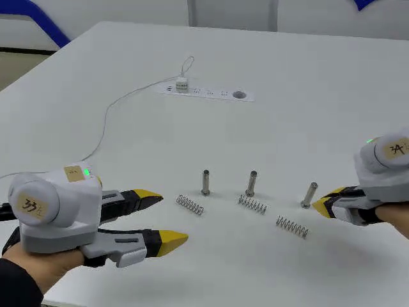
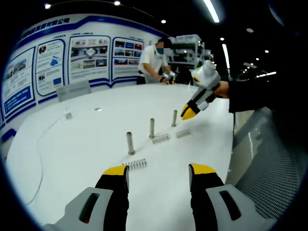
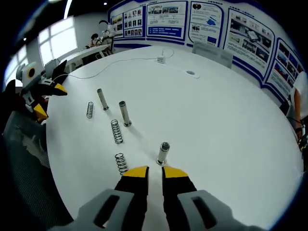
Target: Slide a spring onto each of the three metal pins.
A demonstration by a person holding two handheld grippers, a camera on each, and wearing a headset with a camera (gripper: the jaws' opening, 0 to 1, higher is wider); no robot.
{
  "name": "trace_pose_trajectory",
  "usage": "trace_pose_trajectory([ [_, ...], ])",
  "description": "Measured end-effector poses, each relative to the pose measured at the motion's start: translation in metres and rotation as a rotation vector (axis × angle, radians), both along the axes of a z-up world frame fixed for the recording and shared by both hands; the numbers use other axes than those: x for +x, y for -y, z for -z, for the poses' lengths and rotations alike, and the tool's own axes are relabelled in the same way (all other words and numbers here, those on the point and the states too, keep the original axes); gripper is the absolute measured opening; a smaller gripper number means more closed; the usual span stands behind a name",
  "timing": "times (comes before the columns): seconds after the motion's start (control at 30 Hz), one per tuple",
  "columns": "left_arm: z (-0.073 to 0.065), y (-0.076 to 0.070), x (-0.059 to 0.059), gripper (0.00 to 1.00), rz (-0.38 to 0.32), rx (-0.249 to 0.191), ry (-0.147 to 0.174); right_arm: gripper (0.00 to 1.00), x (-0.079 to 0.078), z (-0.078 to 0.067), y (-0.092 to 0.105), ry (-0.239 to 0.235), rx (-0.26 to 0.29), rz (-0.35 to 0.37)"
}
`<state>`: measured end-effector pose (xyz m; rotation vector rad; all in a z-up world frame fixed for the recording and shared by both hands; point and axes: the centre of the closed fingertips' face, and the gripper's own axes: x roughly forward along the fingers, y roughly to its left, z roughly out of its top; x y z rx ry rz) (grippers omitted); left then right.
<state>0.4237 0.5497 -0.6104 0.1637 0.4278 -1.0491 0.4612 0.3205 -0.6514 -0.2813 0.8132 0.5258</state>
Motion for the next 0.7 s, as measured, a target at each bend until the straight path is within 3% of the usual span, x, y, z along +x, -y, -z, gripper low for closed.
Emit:
trace_pose_trajectory([
  [0.2,0.001,0.0,0.0,0.51,0.004,0.001,-0.001,0.15,-0.012,0.007,-0.012,-0.022,0.004,-0.078],
  [0.4,0.001,-0.001,0.001,0.51,0.003,0.0,-0.001,0.16,-0.024,0.012,-0.027,-0.043,0.0,-0.202],
  [0.7,0.002,-0.001,0.001,0.51,0.004,0.002,-0.004,0.17,-0.034,0.027,-0.032,-0.099,-0.031,-0.291],
])
